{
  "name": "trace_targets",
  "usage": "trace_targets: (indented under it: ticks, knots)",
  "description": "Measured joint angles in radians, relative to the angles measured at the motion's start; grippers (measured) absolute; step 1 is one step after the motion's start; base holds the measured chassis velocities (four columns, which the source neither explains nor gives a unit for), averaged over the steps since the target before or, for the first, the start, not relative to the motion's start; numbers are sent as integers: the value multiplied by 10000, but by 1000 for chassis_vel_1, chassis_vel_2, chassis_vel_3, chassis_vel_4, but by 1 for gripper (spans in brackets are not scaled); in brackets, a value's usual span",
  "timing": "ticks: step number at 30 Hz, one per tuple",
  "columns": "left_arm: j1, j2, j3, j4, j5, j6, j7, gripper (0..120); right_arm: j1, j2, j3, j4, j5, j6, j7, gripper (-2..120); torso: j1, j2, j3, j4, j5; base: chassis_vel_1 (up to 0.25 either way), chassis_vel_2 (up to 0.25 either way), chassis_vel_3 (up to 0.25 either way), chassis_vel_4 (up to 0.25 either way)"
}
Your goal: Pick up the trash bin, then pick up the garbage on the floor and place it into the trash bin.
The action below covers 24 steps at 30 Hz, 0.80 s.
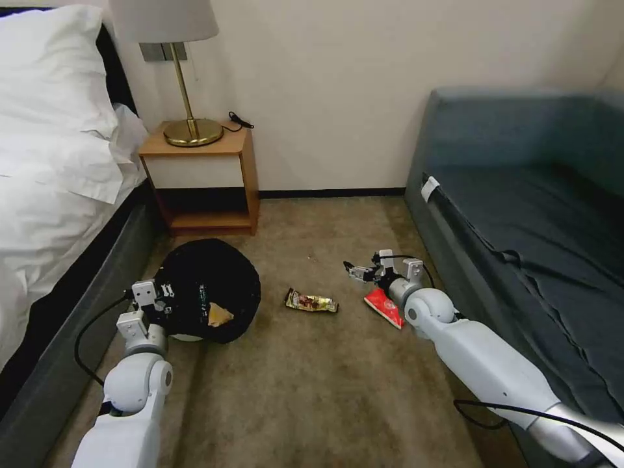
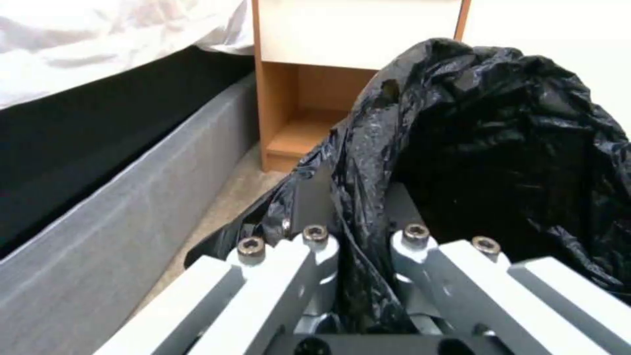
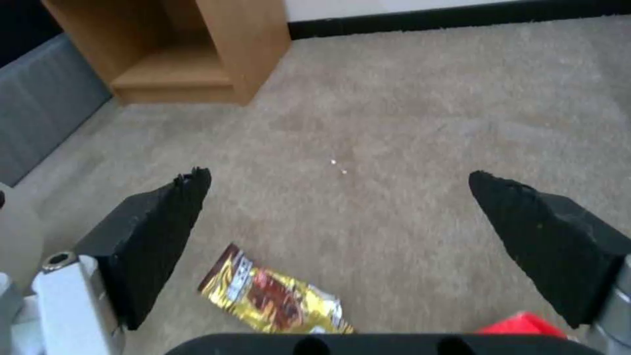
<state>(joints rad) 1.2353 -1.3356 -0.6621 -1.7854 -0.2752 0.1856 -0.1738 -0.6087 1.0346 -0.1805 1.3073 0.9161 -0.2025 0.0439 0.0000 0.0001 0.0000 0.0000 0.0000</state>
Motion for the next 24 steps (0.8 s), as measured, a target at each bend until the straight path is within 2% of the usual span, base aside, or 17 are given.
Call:
trace_targets:
  ticks: [24]
  knots:
    - [243, -29, -92, -238, -8, -1, -30, 4, -184, 1, 93, 66, -154, 33, -37, 100, 0, -2, 0, -1, 2, -114, 113, 114, -110]
